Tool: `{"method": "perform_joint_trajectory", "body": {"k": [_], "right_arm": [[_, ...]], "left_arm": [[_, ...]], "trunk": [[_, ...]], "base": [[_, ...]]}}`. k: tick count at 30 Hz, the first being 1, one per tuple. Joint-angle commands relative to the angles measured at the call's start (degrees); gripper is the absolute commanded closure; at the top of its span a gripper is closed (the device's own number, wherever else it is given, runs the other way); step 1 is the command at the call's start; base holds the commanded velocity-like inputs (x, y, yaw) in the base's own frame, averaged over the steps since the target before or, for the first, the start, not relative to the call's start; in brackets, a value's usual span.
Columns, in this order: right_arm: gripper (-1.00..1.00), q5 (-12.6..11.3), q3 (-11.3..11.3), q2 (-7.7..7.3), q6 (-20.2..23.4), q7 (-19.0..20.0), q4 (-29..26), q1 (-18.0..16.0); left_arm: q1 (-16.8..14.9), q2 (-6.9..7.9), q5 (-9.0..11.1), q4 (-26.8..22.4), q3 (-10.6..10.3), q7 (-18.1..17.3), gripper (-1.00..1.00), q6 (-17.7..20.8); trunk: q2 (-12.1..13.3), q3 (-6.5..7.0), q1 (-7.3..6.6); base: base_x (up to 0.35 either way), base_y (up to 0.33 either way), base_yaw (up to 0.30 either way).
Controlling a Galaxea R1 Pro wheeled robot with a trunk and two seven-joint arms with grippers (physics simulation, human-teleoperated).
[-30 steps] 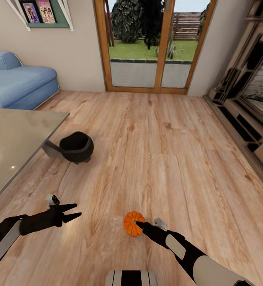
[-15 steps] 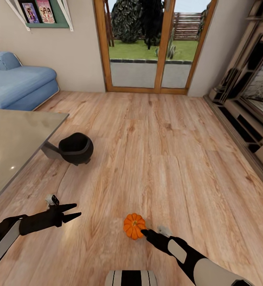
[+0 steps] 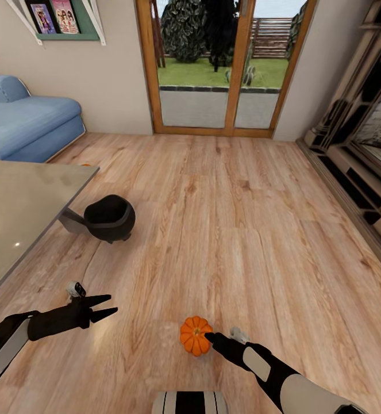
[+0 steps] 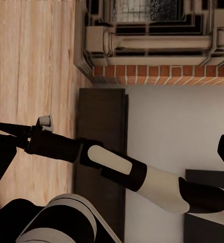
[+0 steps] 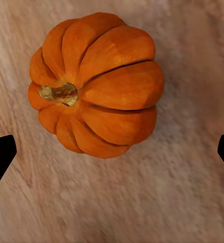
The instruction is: Place each of the two pumpkins and all three candles from the living room inside a cabinet in the living room (use any cabinet), then make sure every cabinet is closed, and position the cauldron so it is next to a table in the living room.
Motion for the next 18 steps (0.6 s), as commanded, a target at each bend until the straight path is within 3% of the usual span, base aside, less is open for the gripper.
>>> {"method": "perform_joint_trajectory", "body": {"k": [1,13,18], "right_arm": [[-1.0,-0.21,0.17,-0.04,0.09,0.1,0.03,-0.04],[-1.0,-0.28,0.17,-0.08,0.09,0.05,0.03,-0.04],[-1.0,-0.28,0.17,-0.05,0.12,0.05,0.03,-0.04]], "left_arm": [[-0.04,0.06,0.25,0.05,-0.16,-0.11,-1.0,0.43],[-0.04,0.05,0.23,0.07,-0.25,-0.11,-1.0,0.43],[-0.04,0.06,0.25,0.07,-0.25,-0.11,-1.0,0.43]], "trunk": [[-0.02,-0.04,-0.01],[-0.02,-0.04,-0.01],[-0.02,-0.04,-0.01]], "base": [[0.009,0.0,0.0],[0.137,0.048,0.0],[0.025,0.021,0.0]]}}
